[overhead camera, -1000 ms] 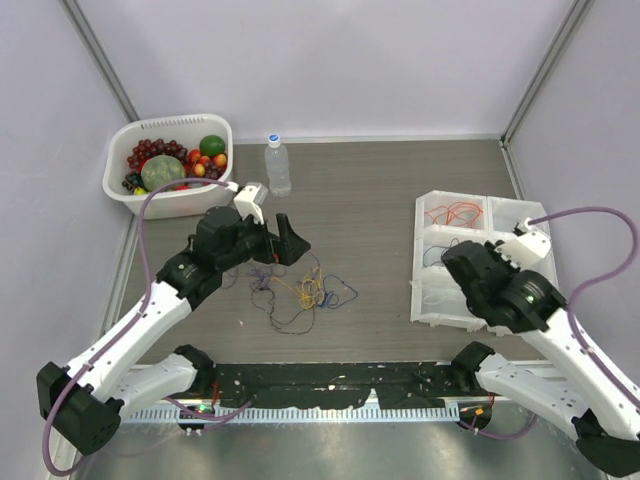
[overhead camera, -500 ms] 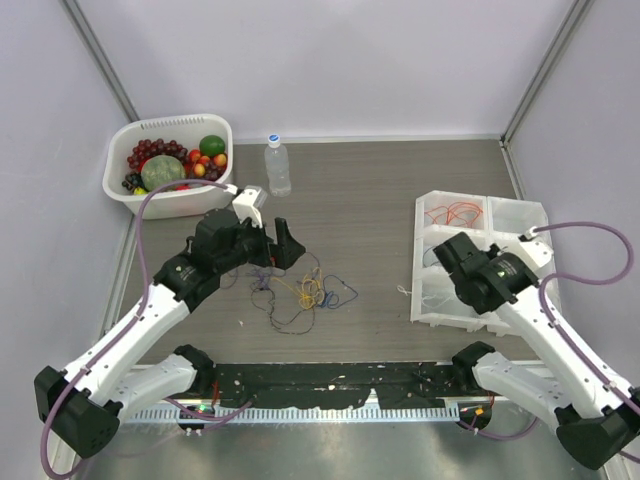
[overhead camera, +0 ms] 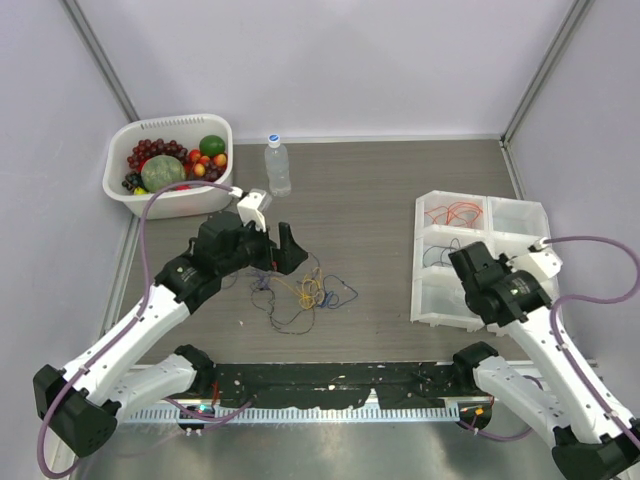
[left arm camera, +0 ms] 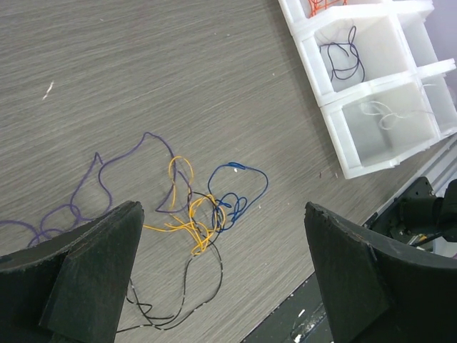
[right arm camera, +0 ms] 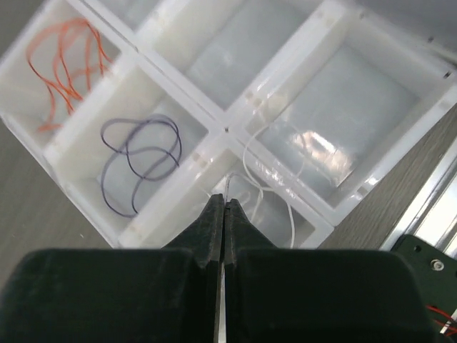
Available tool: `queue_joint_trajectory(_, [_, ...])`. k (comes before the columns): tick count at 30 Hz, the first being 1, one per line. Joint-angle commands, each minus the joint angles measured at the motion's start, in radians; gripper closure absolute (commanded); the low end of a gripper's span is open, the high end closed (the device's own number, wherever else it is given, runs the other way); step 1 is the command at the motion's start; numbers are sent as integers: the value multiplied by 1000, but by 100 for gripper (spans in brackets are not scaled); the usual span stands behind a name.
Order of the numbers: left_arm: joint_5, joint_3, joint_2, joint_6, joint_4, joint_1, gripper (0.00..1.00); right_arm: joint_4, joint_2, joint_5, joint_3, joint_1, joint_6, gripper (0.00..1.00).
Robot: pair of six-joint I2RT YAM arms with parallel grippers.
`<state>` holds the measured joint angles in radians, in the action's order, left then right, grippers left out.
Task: Untangle the cables
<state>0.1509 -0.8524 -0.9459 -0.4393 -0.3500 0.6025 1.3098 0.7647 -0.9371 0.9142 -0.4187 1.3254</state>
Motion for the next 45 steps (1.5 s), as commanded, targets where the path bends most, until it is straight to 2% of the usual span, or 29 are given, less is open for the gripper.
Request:
queue_joint_trajectory(1, [64, -11, -8, -41, 5, 10, 0, -276, -18, 245, -179, 1, -87, 99])
queue_joint_trajectory(4, [116, 9, -11, -76, 0, 13, 0, -418, 7, 329, -244, 3, -138, 99])
queue_joint_trajectory(9, [164, 27, -7, -117, -20, 20, 0, -541, 54, 434, -307, 1, -151, 99])
queue_joint_trajectory(14, [150, 6, 9, -102, -69, 22, 1, -479, 48, 258, -336, 3, -86, 99])
queue_joint_trajectory(16, [119, -5, 7, -93, -84, 20, 1, -430, 59, 218, -322, 3, -60, 94])
queue_joint_trajectory(18, [79, -5, 7, -98, -86, 20, 0, -370, 77, 184, -302, 3, -43, 82])
queue_joint_trajectory(19, [61, -2, 6, -102, -81, 20, 0, -359, 90, 176, -292, 3, -58, 72])
queue_joint_trajectory(22, [-17, 22, -2, -107, -60, 20, 0, -337, 88, 152, -238, 3, -153, 55])
queue_joint_trajectory(23, [-49, 36, -8, -107, -49, 20, 0, -339, 76, 158, -230, 3, -201, 43])
queue_joint_trajectory(26, [-122, 39, -34, -116, -58, 20, 0, -471, 19, 276, -238, 1, -342, 32])
queue_joint_trajectory(28, [-143, 33, -37, -130, -78, 20, 0, -530, -5, 303, -232, 3, -412, 31])
queue_joint_trajectory(30, [-194, 45, -18, -159, -84, 22, 0, -621, -21, 358, -219, 1, -597, 31])
queue_joint_trajectory(32, [-214, 68, 12, -194, -83, 22, 0, -751, -19, 524, -218, 1, -754, 32])
queue_joint_trajectory(33, [-226, 81, 24, -211, -86, 20, 1, -846, -13, 663, -227, 1, -794, 32])
queue_joint_trajectory(34, [-235, 93, 36, -231, -89, 20, 1, -903, 20, 745, -238, 0, -857, 32])
queue_joint_trajectory(35, [-240, 108, 45, -245, -87, 22, 1, -1005, 51, 917, -245, -11, -874, 32])
queue_joint_trajectory(36, [-240, 124, 51, -259, -83, 22, 3, -1041, 115, 998, -245, -25, -876, 31])
queue_joint_trajectory(38, [-212, 150, 50, -272, -58, 22, 13, -1208, 232, 1162, -239, -89, -877, 30])
queue_joint_trajectory(42, [-64, 184, -23, -280, 8, 20, 22, -1392, 445, 1218, -201, -264, -920, 30])
queue_joint_trajectory(45, [11, 179, -108, -271, 45, 20, 28, -1397, 595, 1187, -157, -313, -1015, 29])
